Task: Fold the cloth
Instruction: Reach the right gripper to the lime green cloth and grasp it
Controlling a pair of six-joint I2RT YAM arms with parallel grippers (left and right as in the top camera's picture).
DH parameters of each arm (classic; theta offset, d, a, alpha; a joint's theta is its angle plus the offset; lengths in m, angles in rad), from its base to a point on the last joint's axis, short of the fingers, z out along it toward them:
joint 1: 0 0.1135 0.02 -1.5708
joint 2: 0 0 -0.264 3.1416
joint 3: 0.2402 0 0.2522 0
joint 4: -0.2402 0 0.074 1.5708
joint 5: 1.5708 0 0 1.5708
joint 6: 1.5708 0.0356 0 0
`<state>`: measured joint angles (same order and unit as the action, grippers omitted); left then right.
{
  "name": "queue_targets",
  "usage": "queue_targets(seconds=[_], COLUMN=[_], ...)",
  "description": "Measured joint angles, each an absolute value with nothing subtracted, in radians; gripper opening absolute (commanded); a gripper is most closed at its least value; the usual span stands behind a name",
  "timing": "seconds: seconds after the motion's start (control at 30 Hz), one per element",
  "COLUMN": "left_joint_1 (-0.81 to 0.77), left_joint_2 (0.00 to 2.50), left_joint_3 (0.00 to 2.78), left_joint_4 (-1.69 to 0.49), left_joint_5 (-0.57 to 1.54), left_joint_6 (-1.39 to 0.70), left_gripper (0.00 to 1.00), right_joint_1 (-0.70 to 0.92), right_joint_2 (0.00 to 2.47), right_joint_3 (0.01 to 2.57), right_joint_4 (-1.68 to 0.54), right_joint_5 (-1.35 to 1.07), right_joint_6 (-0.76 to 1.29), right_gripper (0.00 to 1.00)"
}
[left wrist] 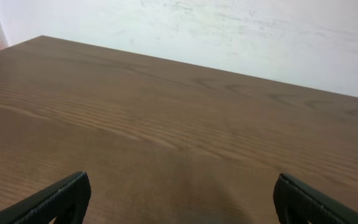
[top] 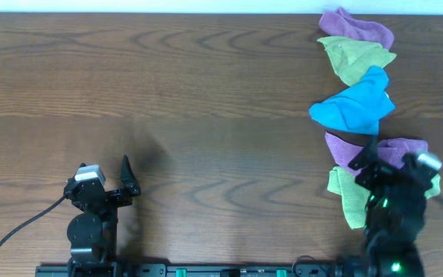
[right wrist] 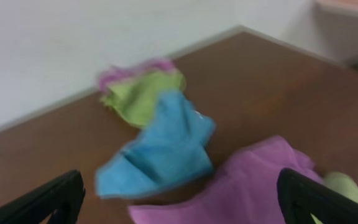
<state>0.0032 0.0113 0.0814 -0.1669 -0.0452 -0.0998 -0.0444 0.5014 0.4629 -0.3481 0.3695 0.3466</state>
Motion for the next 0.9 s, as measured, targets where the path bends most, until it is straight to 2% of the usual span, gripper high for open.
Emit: queue_targets(seconds=[0.27, 0.37, 0.57, 0.73, 0.9], left_joint_1=[0.004, 0.004, 0.004, 0.003, 0.004], left_joint_2=[0.011, 0.011, 0.011, 0.011, 0.011], left_joint_3=[0.081, 0.081, 0.081, 0.081, 0.081], left_joint_4=[-0.167, -0.167, -0.167, -0.167, -0.167], left_joint_5=[-0.045, -0.045, -0.045, -0.045, -0.045], left_joint_6=[-0.100, -0.100, -0.100, -0.100, -0.100], left_gripper=[0.95, 0.96, 0.95, 0.95, 0.96], right_joint_1=[-0.155, -0.172, -0.176, -0.178, -0.181], right_joint_2=[0.939, 1.060, 1.229, 1.249, 1.249], right_joint_3=[0.781, 0.797, 0.799, 0.799, 0.797], right_joint_4=[-0.904, -0.990, -1.147, -1.299, -1.269], right_joint_5=[0.377, 0.374, 0.360, 0.395, 0.457], right_joint_6=[0.535, 0.610, 0.769, 0.906, 0.999], right_gripper=[0.99, 0.99, 0.91, 0.85, 0.81])
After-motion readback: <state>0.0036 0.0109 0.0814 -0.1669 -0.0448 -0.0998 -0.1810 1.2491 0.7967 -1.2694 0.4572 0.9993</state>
